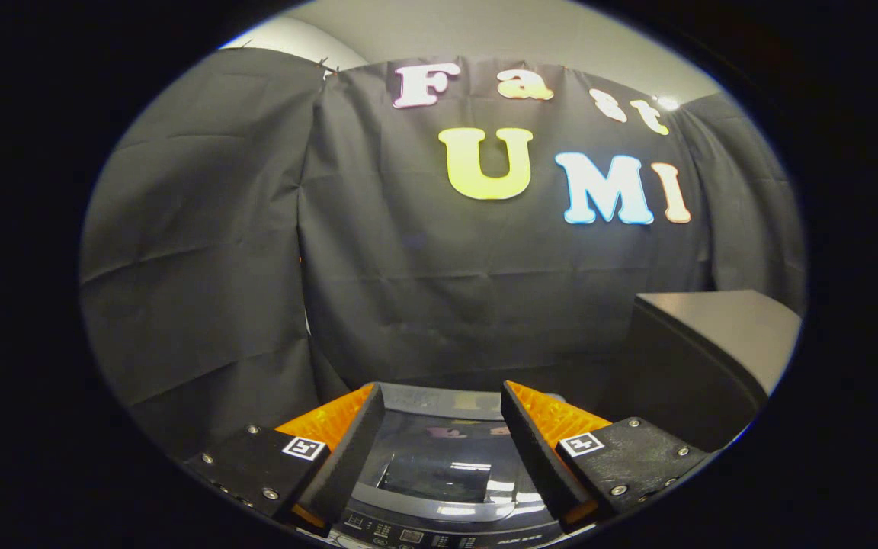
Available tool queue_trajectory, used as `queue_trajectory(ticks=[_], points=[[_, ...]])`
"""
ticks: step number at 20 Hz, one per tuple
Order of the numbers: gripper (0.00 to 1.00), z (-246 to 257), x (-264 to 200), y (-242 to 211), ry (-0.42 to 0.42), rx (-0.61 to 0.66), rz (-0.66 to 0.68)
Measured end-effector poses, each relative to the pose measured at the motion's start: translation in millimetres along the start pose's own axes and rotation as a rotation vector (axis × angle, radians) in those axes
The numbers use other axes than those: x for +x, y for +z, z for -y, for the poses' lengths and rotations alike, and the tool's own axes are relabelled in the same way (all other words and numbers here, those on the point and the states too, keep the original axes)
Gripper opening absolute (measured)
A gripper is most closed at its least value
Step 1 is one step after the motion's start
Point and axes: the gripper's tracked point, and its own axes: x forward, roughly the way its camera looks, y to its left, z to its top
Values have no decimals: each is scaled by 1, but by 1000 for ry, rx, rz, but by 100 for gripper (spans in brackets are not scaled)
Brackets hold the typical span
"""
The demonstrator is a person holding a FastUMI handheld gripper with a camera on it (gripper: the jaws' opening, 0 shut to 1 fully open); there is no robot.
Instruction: Put the clothes into the washing machine and then close the washing machine lid.
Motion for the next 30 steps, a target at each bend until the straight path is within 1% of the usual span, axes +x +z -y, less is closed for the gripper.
queue_trajectory(ticks=[5,8,12,17,24,30], points=[[96,42,-58,34,-5,-14,72],[96,76,-95,40,-17,-29,90],[96,119,-145,48,-38,-13,113],[96,162,-210,62,-68,-10,154],[96,219,-289,63,-134,-11,186],[95,253,-336,64,-179,-3,213]])
